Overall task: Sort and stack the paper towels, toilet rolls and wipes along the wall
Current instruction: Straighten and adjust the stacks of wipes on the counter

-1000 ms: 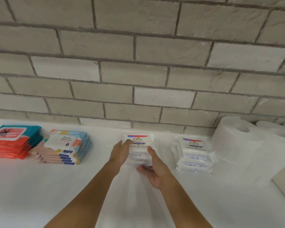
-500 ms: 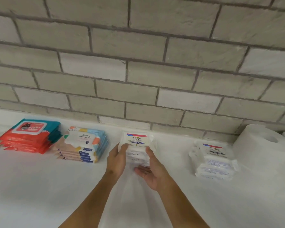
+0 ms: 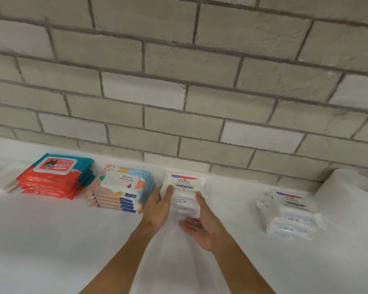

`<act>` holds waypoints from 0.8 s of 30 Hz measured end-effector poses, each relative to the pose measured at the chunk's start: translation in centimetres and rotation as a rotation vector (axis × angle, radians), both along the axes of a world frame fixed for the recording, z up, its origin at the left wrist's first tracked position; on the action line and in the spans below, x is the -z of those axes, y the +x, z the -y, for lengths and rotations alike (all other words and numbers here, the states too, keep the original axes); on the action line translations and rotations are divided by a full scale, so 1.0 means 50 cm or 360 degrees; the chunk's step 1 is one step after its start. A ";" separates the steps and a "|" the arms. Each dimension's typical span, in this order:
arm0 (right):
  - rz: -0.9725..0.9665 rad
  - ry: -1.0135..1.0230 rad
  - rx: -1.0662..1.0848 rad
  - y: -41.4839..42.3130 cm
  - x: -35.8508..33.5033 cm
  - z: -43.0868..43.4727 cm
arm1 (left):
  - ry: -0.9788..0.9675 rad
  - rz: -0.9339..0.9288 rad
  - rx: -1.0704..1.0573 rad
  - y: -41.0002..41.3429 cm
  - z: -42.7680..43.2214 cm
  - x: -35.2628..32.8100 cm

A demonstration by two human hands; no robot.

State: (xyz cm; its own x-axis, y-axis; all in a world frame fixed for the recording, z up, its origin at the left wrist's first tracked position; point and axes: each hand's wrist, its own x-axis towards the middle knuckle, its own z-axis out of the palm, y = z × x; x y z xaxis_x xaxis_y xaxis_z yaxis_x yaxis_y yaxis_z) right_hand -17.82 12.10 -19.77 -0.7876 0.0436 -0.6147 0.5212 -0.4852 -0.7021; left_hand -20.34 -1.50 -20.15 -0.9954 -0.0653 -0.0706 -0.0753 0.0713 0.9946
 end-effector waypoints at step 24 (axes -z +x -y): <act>-0.0059 0.0119 0.0236 0.202 -0.038 -0.061 | 0.0163 -0.0544 0.0026 0.110 -0.039 -0.131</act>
State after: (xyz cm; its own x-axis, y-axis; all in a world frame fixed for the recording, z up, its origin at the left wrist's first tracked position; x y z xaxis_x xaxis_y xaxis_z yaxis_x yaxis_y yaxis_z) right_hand -7.72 15.16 -17.85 -0.7911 0.2058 -0.5760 0.4208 -0.5004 -0.7566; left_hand -14.83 0.44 -13.58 -0.9635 -0.0589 0.2611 0.2632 -0.0319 0.9642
